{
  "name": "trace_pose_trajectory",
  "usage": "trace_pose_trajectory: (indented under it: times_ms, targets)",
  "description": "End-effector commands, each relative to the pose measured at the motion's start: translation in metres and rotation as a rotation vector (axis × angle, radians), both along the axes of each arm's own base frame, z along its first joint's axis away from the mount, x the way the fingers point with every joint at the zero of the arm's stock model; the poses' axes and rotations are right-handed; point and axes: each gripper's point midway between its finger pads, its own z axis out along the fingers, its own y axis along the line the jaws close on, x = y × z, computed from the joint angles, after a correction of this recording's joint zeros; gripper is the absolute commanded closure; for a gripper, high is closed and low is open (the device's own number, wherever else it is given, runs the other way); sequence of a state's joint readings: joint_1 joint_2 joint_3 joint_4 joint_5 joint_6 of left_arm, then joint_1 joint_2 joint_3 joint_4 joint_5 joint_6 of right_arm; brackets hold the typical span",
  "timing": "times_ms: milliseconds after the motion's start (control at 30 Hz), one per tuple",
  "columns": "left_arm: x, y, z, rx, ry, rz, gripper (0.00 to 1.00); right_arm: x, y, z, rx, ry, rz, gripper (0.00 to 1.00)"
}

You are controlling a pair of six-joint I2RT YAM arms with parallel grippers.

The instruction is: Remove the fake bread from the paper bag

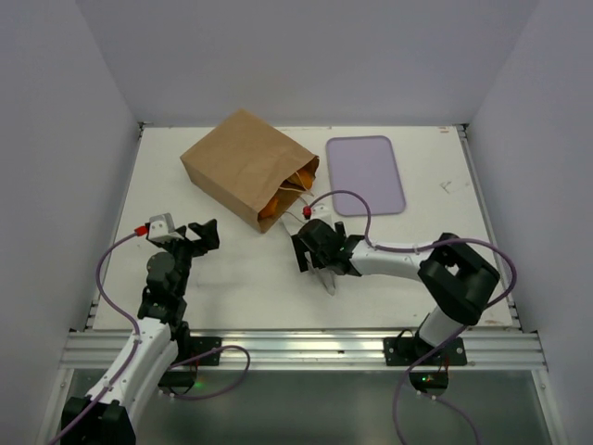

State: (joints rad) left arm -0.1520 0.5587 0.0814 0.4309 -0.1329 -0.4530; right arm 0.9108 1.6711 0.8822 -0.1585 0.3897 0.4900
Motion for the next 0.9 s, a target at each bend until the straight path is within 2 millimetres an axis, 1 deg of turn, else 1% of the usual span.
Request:
trace_pose_trajectory:
  times_ms: [0, 33, 67, 100, 133, 167, 200, 267, 300, 367, 400, 433, 467, 567, 600, 633, 667, 700, 733, 800, 867]
  targets:
    - [0.003, -0.003, 0.019, 0.002, -0.057, -0.016, 0.00, 0.012, 0.003, 0.033, 0.087, -0.115, -0.049, 0.01]
    - [0.003, -0.003, 0.019, 0.004, -0.058, -0.018, 0.00, 0.010, -0.002, 0.032, 0.080, -0.125, -0.053, 0.01]
    - [0.003, -0.003, 0.020, 0.002, -0.060, -0.018, 0.00, 0.009, -0.002, 0.039, 0.096, -0.144, -0.046, 0.01]
    - [0.003, -0.003, 0.019, 0.004, -0.058, -0.018, 0.00, 0.008, -0.003, 0.042, 0.104, -0.157, -0.036, 0.01]
    - [0.003, -0.004, 0.020, 0.003, -0.063, -0.019, 0.00, 0.004, -0.005, 0.039, 0.104, -0.168, -0.025, 0.01]
    - [0.003, -0.004, 0.019, 0.003, -0.060, -0.019, 0.00, 0.002, -0.007, 0.046, 0.123, -0.188, -0.027, 0.01]
    - [0.003, -0.004, 0.020, 0.002, -0.061, -0.019, 0.00, 0.000, -0.009, 0.044, 0.137, -0.202, -0.030, 0.01]
    - [0.003, -0.003, 0.020, 0.003, -0.060, -0.019, 0.00, -0.001, -0.013, 0.051, 0.167, -0.231, -0.047, 0.01]
    - [0.003, -0.004, 0.020, 0.003, -0.061, -0.023, 0.00, -0.004, -0.015, 0.049, 0.174, -0.237, -0.046, 0.01]
    - [0.003, -0.004, 0.020, 0.003, -0.063, -0.023, 0.00, -0.006, -0.016, 0.050, 0.182, -0.255, -0.053, 0.01]
    - [0.003, -0.004, 0.020, 0.002, -0.061, -0.023, 0.00, -0.007, -0.016, 0.053, 0.192, -0.267, -0.053, 0.01]
    - [0.003, -0.004, 0.020, 0.003, -0.061, -0.024, 0.00, -0.012, -0.015, 0.052, 0.192, -0.278, -0.038, 0.01]
    - [0.003, -0.004, 0.020, 0.003, -0.063, -0.024, 0.00, -0.013, -0.015, 0.054, 0.192, -0.297, -0.038, 0.01]
    - [0.003, -0.005, 0.020, 0.003, -0.063, -0.029, 0.00, -0.027, -0.007, 0.062, 0.231, -0.363, 0.022, 0.01]
    - [0.003, -0.005, 0.021, 0.004, -0.066, -0.029, 0.00, -0.032, -0.013, 0.059, 0.218, -0.390, 0.018, 0.01]
    - [0.003, -0.006, 0.021, 0.004, -0.067, -0.032, 0.00, -0.039, -0.003, 0.071, 0.266, -0.432, 0.048, 0.01]
    - [0.003, -0.006, 0.021, 0.004, -0.066, -0.032, 0.00, -0.042, -0.003, 0.072, 0.277, -0.448, 0.053, 0.01]
    - [0.003, -0.006, 0.022, 0.003, -0.069, -0.032, 0.00, -0.043, -0.009, 0.069, 0.272, -0.460, 0.040, 0.01]
    - [0.002, -0.006, 0.022, 0.003, -0.070, -0.032, 0.00, -0.045, -0.007, 0.072, 0.296, -0.469, 0.033, 0.01]
    - [0.002, -0.006, 0.021, 0.003, -0.072, -0.033, 0.00, -0.047, -0.010, 0.070, 0.306, -0.473, 0.024, 0.01]
    - [0.002, -0.006, 0.021, 0.003, -0.071, -0.035, 0.00, -0.049, -0.008, 0.076, 0.320, -0.485, 0.040, 0.01]
